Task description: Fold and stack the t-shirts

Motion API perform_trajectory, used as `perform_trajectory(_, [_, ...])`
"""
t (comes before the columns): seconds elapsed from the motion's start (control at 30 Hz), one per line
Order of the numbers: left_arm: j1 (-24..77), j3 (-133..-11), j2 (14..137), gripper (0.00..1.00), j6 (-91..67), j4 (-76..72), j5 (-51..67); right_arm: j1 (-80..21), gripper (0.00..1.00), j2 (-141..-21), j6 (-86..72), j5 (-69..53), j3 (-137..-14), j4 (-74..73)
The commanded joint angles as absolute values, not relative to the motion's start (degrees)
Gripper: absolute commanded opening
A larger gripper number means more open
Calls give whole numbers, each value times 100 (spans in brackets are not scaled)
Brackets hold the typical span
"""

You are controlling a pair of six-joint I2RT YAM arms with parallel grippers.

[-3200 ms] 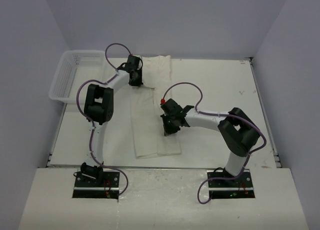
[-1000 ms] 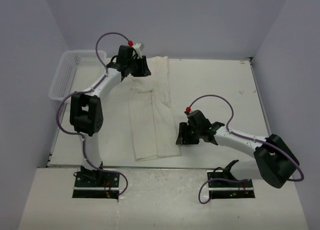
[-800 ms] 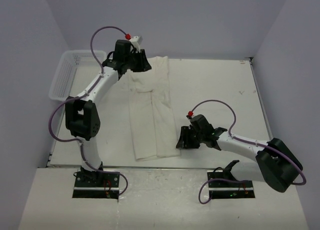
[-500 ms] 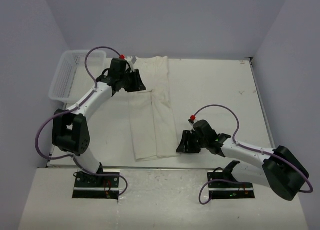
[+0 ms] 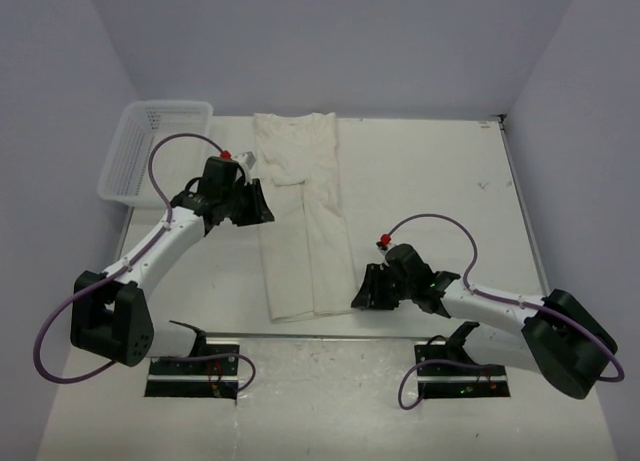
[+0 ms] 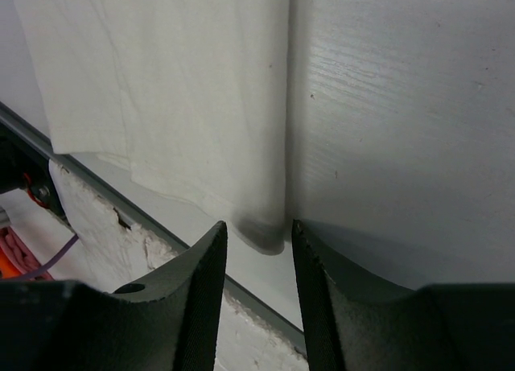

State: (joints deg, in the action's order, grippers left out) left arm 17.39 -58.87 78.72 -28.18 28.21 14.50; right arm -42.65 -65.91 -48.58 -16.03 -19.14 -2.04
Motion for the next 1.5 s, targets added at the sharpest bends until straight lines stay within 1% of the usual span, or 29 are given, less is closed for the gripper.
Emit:
perform_trajectory(0.0, [1767,-5434,7437,33,-2944,2883,1318,-4306,39,-6776,-4913,-1538,-1890,-114])
perform_trajectory(0.1, [1775,-5204,7304,31,-2997,3049,1389,-4333,33,-6776,-4983,-1547,-1837,-62])
perform_trajectory(0.17, [1802,-5046,7129,30,-3032,3269,1284,-4359,27,-6706,-5044,-1538,-1793,-35])
perform_trajectory(0.2, [1810,-4975,7067,30,-3032,3330,1266,-4368,21,-6671,-5071,-1512,-1749,-44])
perform_trajectory(0.23, [1811,-4914,7006,31,-3041,3392,1205,-4386,5,-6645,-5106,-1520,-1723,-44])
perform_trajectory(0.27, [1811,-4843,6918,32,-3041,3471,1178,-4394,0,-6627,-5115,-1512,-1705,-35])
perform_trajectory(0.33, [1811,-4712,6803,34,-3102,3533,1274,-4421,0,-6636,-5133,-1477,-1705,-35])
perform_trajectory(0.5, [1933,-4123,6312,35,-3427,3559,1581,-4465,0,-6583,-5150,-1380,-1723,-44])
perform_trajectory(0.73, [2197,-3666,6214,38,-3647,3613,1942,-4526,0,-6513,-5168,-1310,-1731,-44])
perform_trajectory(0.87, [2425,-3306,6135,42,-4006,3463,2074,-4553,0,-6408,-5150,-1275,-1749,-105])
perform_trajectory(0.9, [2469,-3252,6126,46,-4051,3445,2092,-4561,0,-6390,-5150,-1257,-1749,-132])
perform_trajectory(1.0, [2505,-3068,6126,48,-4148,3463,2232,-4570,0,-6293,-5150,-1239,-1723,-176])
perform_trajectory(1.2, [2654,-2892,5985,49,-4263,3586,2197,-4579,0,-6153,-5203,-1204,-1609,-167])
perform_trajectory(1.47, [2847,-2646,6222,47,-4438,3402,2250,-4614,0,-6152,-5229,-1178,-1617,-176])
